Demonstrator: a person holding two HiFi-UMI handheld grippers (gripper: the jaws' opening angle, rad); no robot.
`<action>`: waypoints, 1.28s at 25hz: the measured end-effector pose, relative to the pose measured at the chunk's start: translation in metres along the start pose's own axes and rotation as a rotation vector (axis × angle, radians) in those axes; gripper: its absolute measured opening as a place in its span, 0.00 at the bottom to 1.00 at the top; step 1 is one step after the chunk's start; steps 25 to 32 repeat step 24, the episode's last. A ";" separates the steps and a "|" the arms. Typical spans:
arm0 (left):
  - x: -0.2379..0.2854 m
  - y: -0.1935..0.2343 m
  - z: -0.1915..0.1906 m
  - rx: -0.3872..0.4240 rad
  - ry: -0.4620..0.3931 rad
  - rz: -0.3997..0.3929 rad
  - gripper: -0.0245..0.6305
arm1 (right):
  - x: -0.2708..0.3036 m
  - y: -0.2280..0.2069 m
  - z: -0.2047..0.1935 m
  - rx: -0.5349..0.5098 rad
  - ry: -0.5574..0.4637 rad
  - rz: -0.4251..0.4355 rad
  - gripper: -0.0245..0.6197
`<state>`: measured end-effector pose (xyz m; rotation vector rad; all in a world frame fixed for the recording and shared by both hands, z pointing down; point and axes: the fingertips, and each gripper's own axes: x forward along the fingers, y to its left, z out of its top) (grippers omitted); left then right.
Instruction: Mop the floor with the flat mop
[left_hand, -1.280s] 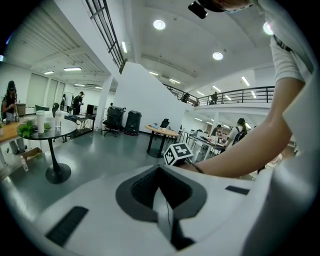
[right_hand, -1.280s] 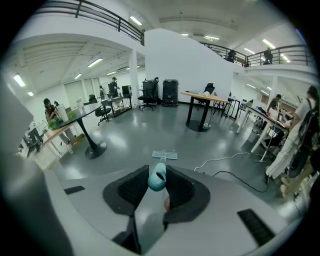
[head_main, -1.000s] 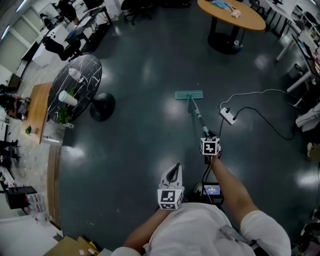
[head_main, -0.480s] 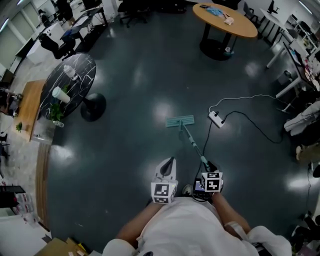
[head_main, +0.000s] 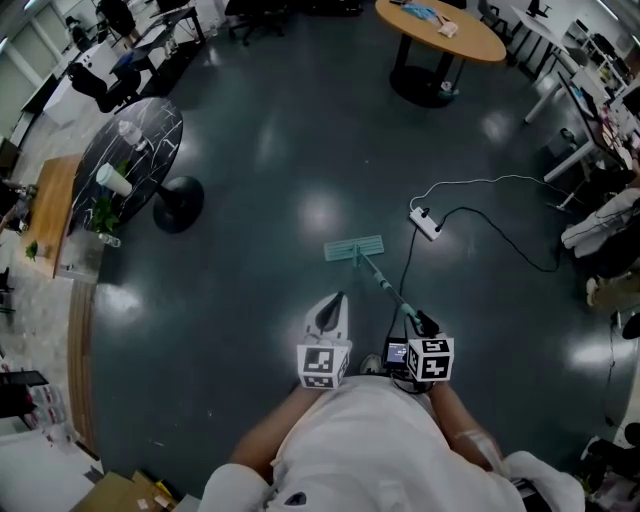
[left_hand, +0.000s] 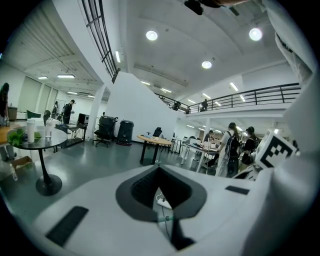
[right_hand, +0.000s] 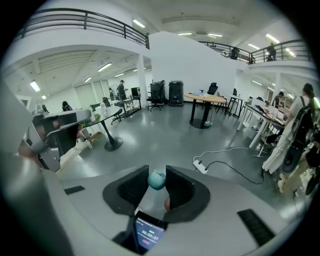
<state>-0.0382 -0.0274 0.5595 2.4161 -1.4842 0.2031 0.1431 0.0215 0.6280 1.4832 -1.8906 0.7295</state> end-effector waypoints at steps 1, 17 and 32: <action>0.001 -0.001 -0.001 0.004 0.000 -0.003 0.04 | 0.002 -0.001 0.004 0.000 -0.006 0.000 0.21; -0.001 -0.004 -0.001 0.010 -0.010 -0.016 0.04 | 0.009 -0.001 0.021 -0.009 -0.035 0.007 0.21; -0.002 -0.007 0.000 0.006 -0.020 -0.011 0.04 | 0.008 -0.002 0.021 -0.007 -0.043 0.008 0.21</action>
